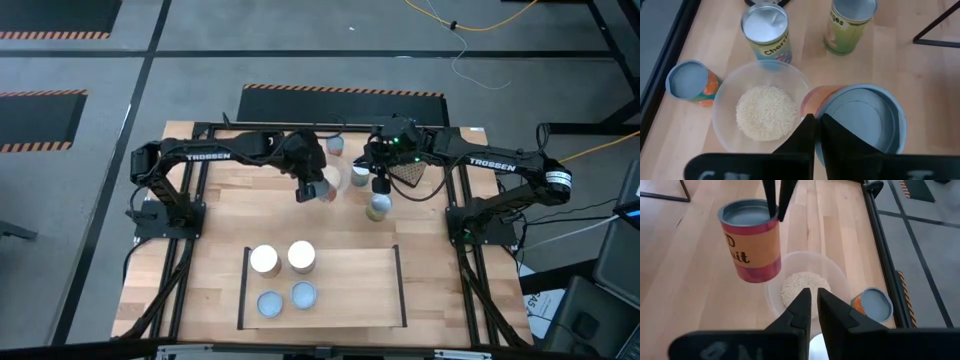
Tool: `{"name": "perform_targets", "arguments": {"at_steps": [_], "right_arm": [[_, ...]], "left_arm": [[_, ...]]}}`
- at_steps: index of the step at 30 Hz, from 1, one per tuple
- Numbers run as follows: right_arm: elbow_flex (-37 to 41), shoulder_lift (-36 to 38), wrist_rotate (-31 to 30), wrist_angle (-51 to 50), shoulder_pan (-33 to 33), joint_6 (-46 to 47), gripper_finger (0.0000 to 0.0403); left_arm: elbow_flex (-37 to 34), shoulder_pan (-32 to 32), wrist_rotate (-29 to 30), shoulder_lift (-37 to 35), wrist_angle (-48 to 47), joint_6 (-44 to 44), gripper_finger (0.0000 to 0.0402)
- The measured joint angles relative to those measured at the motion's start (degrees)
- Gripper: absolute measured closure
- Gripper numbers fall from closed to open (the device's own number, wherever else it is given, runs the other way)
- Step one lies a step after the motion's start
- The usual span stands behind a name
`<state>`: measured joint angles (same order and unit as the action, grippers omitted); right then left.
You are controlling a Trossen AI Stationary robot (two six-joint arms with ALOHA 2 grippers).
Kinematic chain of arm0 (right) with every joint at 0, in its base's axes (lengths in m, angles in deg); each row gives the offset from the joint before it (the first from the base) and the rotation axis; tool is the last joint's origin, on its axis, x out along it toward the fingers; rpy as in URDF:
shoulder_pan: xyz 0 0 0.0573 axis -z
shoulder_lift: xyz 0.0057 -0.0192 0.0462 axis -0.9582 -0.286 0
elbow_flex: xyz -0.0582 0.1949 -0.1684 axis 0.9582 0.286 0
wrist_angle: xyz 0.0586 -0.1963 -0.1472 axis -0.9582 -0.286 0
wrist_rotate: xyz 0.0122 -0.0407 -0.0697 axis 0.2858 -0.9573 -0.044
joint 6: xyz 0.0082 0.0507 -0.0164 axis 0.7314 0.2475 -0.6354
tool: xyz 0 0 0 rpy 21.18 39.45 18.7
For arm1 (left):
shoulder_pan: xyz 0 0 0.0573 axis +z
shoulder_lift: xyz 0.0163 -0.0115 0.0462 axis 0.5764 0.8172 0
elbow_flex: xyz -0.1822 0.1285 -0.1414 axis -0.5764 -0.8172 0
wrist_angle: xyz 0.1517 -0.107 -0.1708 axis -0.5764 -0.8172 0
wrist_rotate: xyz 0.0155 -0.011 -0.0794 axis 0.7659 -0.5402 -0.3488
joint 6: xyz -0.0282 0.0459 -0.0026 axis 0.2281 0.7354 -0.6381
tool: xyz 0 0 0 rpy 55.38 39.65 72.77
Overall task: Pick and place cans onto a shelf
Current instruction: Put the canned mixed fruit on the shelf
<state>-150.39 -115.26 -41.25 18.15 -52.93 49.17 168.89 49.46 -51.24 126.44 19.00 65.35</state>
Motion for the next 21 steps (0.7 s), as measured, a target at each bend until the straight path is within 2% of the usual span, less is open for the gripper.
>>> {"name": "perform_targets", "arguments": {"at_steps": [5, 14, 21], "right_arm": [[0.0, 0.0, -0.02, 0.52, 0.0, 0.33, 0.0359], [0.0, 0.0, -0.02, 3.25, 0.01, 1.25, 0.0311], [0.0, 0.0, -0.02, 4.15, 0.02, 1.29, 0.0248]], "left_arm": [[0.0, 0.0, -0.02, 0.0, -0.01, -0.04, 0.0393], [0.0, 0.0, -0.02, 0.0, -0.03, -0.15, 0.0393], [0.0, 0.0, 0.01, 0.0, -0.03, -0.17, 0.0392]]}}
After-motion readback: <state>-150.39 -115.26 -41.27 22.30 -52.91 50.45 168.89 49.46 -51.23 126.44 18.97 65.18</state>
